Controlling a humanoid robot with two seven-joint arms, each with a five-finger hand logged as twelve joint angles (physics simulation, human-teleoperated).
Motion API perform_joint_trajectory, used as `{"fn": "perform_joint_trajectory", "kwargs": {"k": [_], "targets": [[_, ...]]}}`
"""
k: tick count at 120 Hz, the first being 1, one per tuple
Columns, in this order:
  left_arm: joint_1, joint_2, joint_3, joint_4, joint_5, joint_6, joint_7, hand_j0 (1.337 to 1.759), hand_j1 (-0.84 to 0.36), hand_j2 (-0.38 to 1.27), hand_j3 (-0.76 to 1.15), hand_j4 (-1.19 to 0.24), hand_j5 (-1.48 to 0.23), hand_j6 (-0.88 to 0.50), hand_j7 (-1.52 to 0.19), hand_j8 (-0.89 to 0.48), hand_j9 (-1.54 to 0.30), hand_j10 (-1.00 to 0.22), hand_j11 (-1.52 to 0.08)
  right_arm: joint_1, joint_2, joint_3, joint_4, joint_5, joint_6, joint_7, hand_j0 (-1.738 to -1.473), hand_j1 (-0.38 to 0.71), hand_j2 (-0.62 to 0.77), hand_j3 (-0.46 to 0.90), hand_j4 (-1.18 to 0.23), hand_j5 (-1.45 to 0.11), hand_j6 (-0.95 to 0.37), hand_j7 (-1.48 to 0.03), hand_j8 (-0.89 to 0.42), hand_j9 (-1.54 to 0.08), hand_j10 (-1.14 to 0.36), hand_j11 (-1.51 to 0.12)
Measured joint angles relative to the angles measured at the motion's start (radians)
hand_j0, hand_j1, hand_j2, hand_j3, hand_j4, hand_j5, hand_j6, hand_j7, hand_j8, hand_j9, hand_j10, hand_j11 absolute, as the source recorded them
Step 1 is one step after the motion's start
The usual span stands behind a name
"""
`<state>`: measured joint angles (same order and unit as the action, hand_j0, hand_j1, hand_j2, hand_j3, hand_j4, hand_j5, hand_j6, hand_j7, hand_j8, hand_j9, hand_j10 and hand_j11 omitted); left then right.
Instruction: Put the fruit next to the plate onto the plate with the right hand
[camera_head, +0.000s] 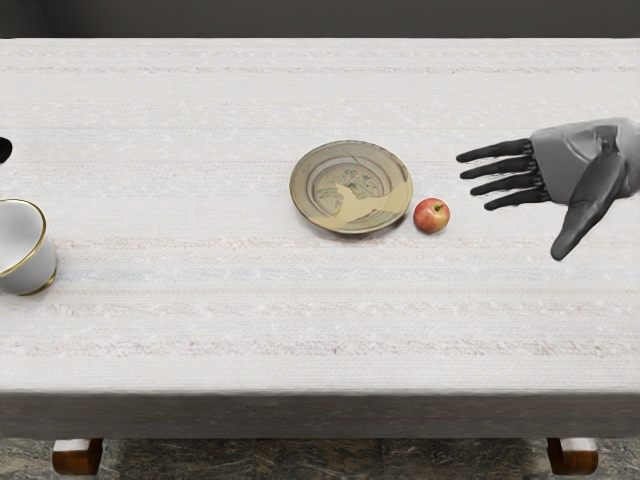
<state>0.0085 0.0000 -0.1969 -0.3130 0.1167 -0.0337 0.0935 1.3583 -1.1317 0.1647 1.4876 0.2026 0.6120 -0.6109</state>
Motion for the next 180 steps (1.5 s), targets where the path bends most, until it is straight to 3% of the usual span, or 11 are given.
{"fn": "perform_joint_trajectory", "kwargs": {"k": [18,32,44,57,67,80,101,134,148,164,180], "targets": [[0.000,0.000,0.000,0.000,0.000,0.000,0.000,1.658,0.34,0.00,0.00,-0.01,-0.01,-0.01,-0.01,-0.01,-0.01,-0.01,-0.01,0.003,0.029,0.019,-0.007,-0.017,-0.017,0.000,-1.658,-0.32,-0.01,0.00,-0.02,-0.03,-0.02,-0.03,-0.02,-0.03,-0.02,-0.03],[0.001,0.000,0.000,0.000,0.000,0.000,0.000,1.658,0.34,0.00,0.00,-0.01,-0.01,-0.01,-0.01,-0.01,-0.01,-0.01,-0.01,0.051,0.059,-0.026,0.034,-0.161,-0.352,0.000,-1.658,-0.32,-0.01,0.00,-0.02,-0.03,-0.02,-0.03,-0.02,-0.03,-0.02,-0.03],[0.000,0.000,0.000,0.000,0.000,0.000,0.000,1.658,0.34,0.00,0.00,-0.01,-0.01,-0.01,-0.01,-0.01,-0.01,-0.01,-0.01,0.196,0.206,-0.273,-0.006,-0.240,-0.600,0.000,-1.658,-0.32,-0.01,0.00,-0.02,-0.03,-0.02,-0.03,-0.02,-0.03,-0.02,-0.03],[0.000,0.000,0.000,0.000,0.000,0.000,0.000,1.658,0.34,0.00,0.00,-0.01,-0.01,-0.01,-0.01,-0.01,-0.01,-0.01,-0.01,0.411,0.368,-0.549,-0.016,-0.254,-0.725,0.000,-1.658,-0.33,0.00,0.00,-0.02,-0.03,-0.02,-0.03,-0.02,-0.03,-0.02,-0.03],[0.000,0.000,0.000,0.000,0.000,0.000,0.000,1.658,0.34,0.00,0.00,-0.01,-0.01,-0.01,-0.01,-0.01,-0.01,-0.01,-0.01,0.520,0.493,-0.649,0.002,-0.223,-0.892,0.000,-1.658,-0.32,0.00,0.00,-0.02,-0.03,-0.02,-0.03,-0.02,-0.03,-0.02,-0.03],[0.001,0.000,0.000,0.000,0.000,0.000,0.000,1.658,0.34,0.00,0.00,-0.01,-0.01,-0.01,-0.01,-0.01,-0.01,-0.01,-0.01,0.574,0.618,-0.703,0.023,-0.201,-1.076,0.000,-1.658,-0.32,-0.01,0.00,-0.03,-0.03,-0.03,-0.03,-0.03,-0.03,-0.03,-0.03],[0.000,0.000,0.000,0.000,0.000,0.000,0.000,1.658,0.34,0.00,0.00,-0.01,-0.01,-0.01,-0.01,-0.01,-0.01,-0.01,-0.01,0.505,0.717,-0.703,0.066,-0.194,-1.195,0.000,-1.658,-0.32,-0.01,0.00,-0.03,-0.04,-0.03,-0.04,-0.03,-0.04,-0.03,-0.04],[0.001,0.000,0.000,0.000,0.000,0.000,0.000,1.658,0.34,0.00,0.00,-0.01,-0.01,-0.01,-0.01,-0.01,-0.01,-0.01,-0.01,0.412,0.750,-0.699,0.066,-0.207,-1.221,0.000,-1.658,-0.25,-0.02,0.00,-0.08,-0.11,-0.08,-0.11,-0.08,-0.11,-0.08,-0.11],[0.000,0.000,0.000,0.000,0.000,0.000,0.000,1.658,0.34,0.00,0.00,-0.01,-0.01,-0.01,-0.01,-0.01,-0.01,-0.01,-0.01,0.372,0.749,-0.702,0.013,-0.233,-1.222,0.000,-1.658,-0.23,-0.02,0.00,-0.10,-0.13,-0.10,-0.13,-0.10,-0.13,-0.10,-0.13],[0.000,0.000,0.000,0.000,0.000,0.000,0.000,1.658,0.34,0.00,0.00,-0.01,-0.01,-0.01,-0.01,-0.01,-0.01,-0.01,-0.01,0.269,0.781,-0.659,-0.105,-0.287,-1.223,0.000,-1.658,-0.20,-0.03,0.00,-0.13,-0.17,-0.13,-0.17,-0.13,-0.17,-0.13,-0.17],[0.000,0.000,0.000,0.000,0.000,0.000,0.000,1.658,0.34,0.00,0.00,-0.01,-0.01,-0.01,-0.01,-0.01,-0.01,-0.01,-0.01,0.221,0.794,-0.638,-0.157,-0.310,-1.223,0.000,-1.658,-0.16,-0.03,0.00,-0.16,-0.21,-0.16,-0.21,-0.16,-0.21,-0.16,-0.21]]}}
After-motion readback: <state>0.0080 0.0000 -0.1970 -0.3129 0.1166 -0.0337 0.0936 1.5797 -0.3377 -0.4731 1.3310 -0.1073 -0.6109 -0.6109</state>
